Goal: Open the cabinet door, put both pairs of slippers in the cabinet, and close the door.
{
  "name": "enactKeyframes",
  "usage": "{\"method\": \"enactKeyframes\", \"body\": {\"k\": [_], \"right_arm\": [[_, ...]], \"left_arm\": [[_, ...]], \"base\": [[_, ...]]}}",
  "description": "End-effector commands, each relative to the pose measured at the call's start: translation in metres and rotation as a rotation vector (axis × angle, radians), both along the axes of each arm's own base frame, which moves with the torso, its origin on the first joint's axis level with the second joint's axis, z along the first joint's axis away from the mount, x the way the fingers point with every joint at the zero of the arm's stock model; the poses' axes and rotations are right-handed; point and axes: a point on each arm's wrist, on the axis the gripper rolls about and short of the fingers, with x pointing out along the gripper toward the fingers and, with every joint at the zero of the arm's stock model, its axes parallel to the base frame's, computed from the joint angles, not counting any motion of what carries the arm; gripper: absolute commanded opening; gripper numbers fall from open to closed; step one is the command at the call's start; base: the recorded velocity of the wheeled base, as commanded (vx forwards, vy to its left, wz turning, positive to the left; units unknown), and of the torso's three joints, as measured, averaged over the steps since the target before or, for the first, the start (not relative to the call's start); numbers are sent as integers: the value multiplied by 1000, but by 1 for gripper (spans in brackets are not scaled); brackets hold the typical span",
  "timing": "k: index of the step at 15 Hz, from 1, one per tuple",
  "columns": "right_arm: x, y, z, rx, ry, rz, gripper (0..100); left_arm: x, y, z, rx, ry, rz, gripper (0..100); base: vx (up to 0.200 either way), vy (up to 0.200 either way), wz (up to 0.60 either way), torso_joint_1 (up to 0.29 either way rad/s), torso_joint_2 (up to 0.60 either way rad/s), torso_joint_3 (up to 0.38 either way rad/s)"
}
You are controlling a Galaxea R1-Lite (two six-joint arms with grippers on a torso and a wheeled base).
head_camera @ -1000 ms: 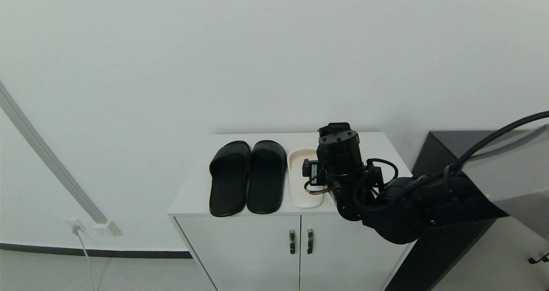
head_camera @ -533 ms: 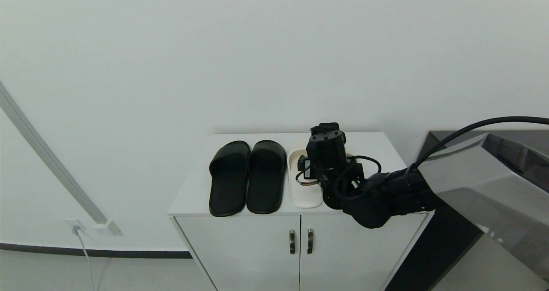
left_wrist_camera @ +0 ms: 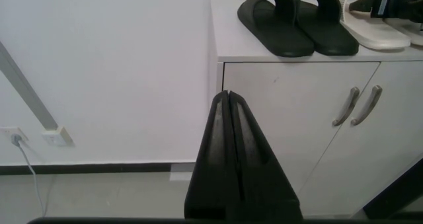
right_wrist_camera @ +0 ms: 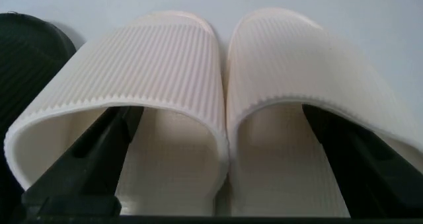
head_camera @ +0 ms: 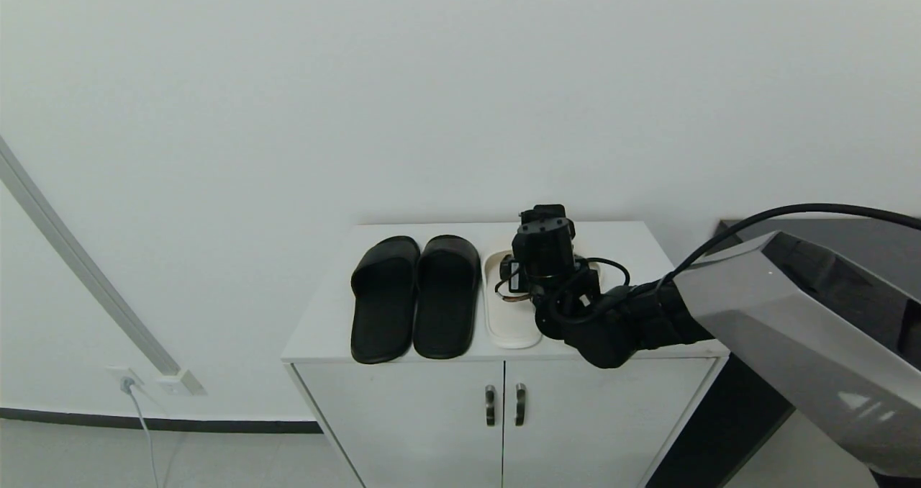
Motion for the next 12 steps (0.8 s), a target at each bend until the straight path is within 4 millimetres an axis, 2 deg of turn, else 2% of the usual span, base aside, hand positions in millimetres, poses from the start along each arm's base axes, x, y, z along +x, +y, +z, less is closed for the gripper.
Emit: {"method": "enactKeyframes", "body": {"k": [1, 2, 8, 10, 12], "right_arm": [[3, -2, 0, 2, -1, -5, 100], [4, -3, 0, 1, -2, -7, 0], [3, -4, 2, 1, -3, -8, 0], [-1, -8, 16, 12, -22, -8, 0], [-13, -16, 32, 2, -35, 0, 0]], "left_arm": [[0, 0, 0, 0, -2, 0, 0], [0, 0, 0, 0, -2, 0, 0], [0, 0, 0, -2, -2, 0, 0], [0, 0, 0, -2, 0, 0, 0], [0, 0, 0, -2, -2, 0, 0]], "base": [[0, 0, 0, 0, 0, 0], [0, 0, 0, 0, 0, 0], [0, 0, 0, 0, 0, 0], [0, 0, 0, 0, 0, 0], [0, 0, 0, 0, 0, 0]]}}
